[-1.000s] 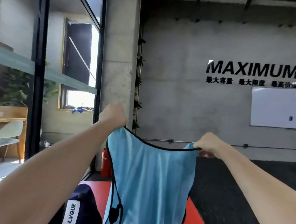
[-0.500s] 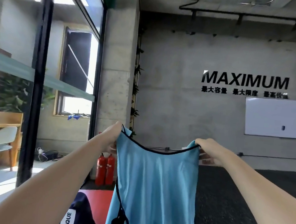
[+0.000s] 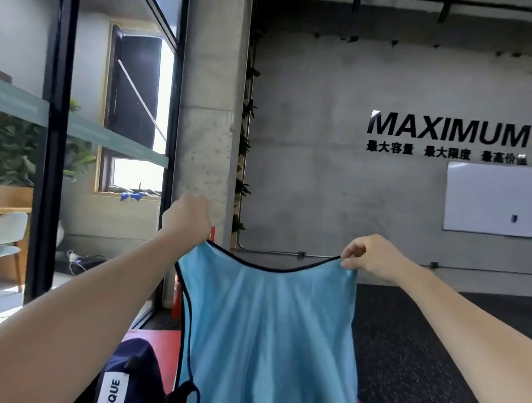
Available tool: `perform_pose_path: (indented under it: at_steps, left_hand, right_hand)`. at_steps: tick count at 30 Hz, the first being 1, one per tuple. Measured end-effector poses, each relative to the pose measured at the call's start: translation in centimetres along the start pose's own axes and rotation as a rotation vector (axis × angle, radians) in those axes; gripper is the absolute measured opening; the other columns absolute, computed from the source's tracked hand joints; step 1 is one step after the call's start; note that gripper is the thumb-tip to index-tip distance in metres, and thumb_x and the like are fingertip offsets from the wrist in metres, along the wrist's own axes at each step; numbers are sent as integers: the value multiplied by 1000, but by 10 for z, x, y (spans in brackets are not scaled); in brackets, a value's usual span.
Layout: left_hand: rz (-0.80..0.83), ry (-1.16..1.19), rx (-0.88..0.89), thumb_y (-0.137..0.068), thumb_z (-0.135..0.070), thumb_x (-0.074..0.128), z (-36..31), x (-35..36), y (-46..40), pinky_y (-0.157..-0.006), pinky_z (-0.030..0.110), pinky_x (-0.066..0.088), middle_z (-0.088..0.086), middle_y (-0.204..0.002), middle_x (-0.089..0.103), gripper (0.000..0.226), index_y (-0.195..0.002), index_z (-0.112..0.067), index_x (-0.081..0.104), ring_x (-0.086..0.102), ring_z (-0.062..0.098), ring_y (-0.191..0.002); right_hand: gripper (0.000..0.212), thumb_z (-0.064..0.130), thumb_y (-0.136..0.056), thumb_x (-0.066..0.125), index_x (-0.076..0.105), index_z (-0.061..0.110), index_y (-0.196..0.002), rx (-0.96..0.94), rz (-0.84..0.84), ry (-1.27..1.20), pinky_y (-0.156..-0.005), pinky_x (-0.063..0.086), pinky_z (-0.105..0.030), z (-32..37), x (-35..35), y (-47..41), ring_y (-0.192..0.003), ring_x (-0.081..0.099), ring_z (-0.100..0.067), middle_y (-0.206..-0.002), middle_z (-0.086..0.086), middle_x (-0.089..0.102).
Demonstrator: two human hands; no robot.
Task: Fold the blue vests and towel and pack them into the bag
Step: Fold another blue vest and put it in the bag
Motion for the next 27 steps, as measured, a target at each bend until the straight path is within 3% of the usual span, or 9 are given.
perform_pose_path:
  at_steps: [3,6,10,13,15,17,19,25,27]
  left_hand:
    - [109,-146,52,-86,-1,55,-5,42,-15,-60,33,41,5,-79,51,20,-71,-11,45,52,22,-68]
    - [287,-215,95,-85,-7,52,-5,104,-30,-63,33,44,8,-93,61,4,-82,-7,55,50,21,-64]
    - [406,-251,138,-93,-22,60,-14,181,-32,-68,30,48,6,-103,65,22,-106,-6,68,65,25,-93]
    - [433,-31,15,-81,-14,73,-1,251,-46,-51,26,45,6,-80,64,15,-87,-2,68,66,21,-76]
    - [337,196,-42,-81,-3,66,8,287,-52,-50,25,46,14,-90,69,4,-85,-4,67,65,21,-71]
    - [309,311,-21,-84,-3,63,10,316,-54,-67,24,47,12,-110,67,24,-107,-7,67,63,22,-86]
    - [367,356,17,-85,-7,65,12,345,-47,-81,26,45,11,-123,62,50,-134,-12,56,60,27,-107]
    - [535,378,3,-87,-10,60,46,394,24,-81,38,57,9,-119,64,54,-140,-18,50,63,24,-97]
    - [606,385,14,-90,-12,58,56,397,66,-72,39,59,5,-117,64,49,-137,-23,51,64,22,-83]
  right_hand:
    - [9,19,-82,78,71,24,-82,-52,39,263,-72,53,-27,-10,30,-24,-77,66,-12,-81,9,66]
    - [7,9,-83,71,68,16,-83,-36,93,246,-62,56,-28,-30,71,-50,-58,71,-11,-72,-1,72]
    - [14,2,-86,60,66,13,-82,5,59,174,-59,60,-31,-62,132,-85,-63,73,-18,-72,-6,72]
    - [17,4,-92,57,71,11,-98,25,42,198,-75,54,-30,-89,178,-112,-86,71,-27,-100,-9,70]
    - [34,6,-93,57,64,7,-126,29,84,235,-91,44,-28,-107,208,-130,-113,62,-29,-128,-12,63]
    - [63,9,-92,62,40,9,-152,36,176,204,-104,35,-26,-122,237,-140,-136,45,-27,-152,-12,45]
    - [79,12,-92,65,24,19,-159,47,256,133,-92,42,-22,-137,265,-142,-137,44,-26,-159,-7,33]
    - [57,22,-89,70,52,21,-143,84,357,115,-94,42,-23,-182,336,-98,-116,60,-17,-140,2,58]
    - [46,24,-90,69,57,25,-135,81,418,94,-94,44,-24,-192,356,-60,-113,61,-17,-127,4,63]
Point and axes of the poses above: each hand's wrist, its own y-axis away from the middle knuckle, its own x-axis out of the palm, z = x × y, the point moved 5 cm from there along -y, towards the middle knuckle
